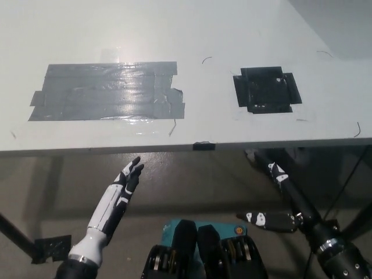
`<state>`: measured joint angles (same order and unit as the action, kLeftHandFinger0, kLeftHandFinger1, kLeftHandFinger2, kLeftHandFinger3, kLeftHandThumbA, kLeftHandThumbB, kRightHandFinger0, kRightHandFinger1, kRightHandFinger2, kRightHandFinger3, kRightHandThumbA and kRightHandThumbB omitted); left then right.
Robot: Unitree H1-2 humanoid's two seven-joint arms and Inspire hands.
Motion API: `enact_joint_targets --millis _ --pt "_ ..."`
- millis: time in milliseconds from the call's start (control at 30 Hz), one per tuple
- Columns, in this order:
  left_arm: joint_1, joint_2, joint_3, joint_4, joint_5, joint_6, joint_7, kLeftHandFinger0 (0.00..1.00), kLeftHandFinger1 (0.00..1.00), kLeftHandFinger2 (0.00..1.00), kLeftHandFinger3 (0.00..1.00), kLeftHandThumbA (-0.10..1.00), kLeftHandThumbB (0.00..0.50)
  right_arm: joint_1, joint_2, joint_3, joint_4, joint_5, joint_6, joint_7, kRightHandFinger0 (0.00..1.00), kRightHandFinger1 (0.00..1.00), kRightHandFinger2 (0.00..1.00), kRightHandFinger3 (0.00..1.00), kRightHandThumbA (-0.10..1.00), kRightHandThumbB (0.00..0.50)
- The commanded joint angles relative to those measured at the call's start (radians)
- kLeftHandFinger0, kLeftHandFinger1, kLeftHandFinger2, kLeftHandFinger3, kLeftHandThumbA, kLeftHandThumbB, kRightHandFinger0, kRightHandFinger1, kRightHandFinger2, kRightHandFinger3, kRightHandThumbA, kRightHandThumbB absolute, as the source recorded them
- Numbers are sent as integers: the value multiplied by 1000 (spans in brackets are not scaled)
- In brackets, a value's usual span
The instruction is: A toilet paper roll is kept on the black spot on the desk infront of the robot and the robot inserts its right thumb into the hole in the centre to grab the roll. Then it passes the roll to a person.
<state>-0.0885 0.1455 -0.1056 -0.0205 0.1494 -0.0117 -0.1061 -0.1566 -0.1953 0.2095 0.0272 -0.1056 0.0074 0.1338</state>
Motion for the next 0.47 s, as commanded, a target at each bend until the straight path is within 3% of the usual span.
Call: enact_joint_targets --millis 0,433 --pt "5 -6 1 -43 -3 -43 8 1000 1000 1000 1000 1000 118 16 12 -17 -11 18 -76 3 1000 1000 1000 1000 1000 324" --pt "22 -7 5 -52 5 -44 14 1000 1000 1000 1000 1000 120 13 15 -15 -5 8 -63 12 1000 1000 1000 1000 1000 320"
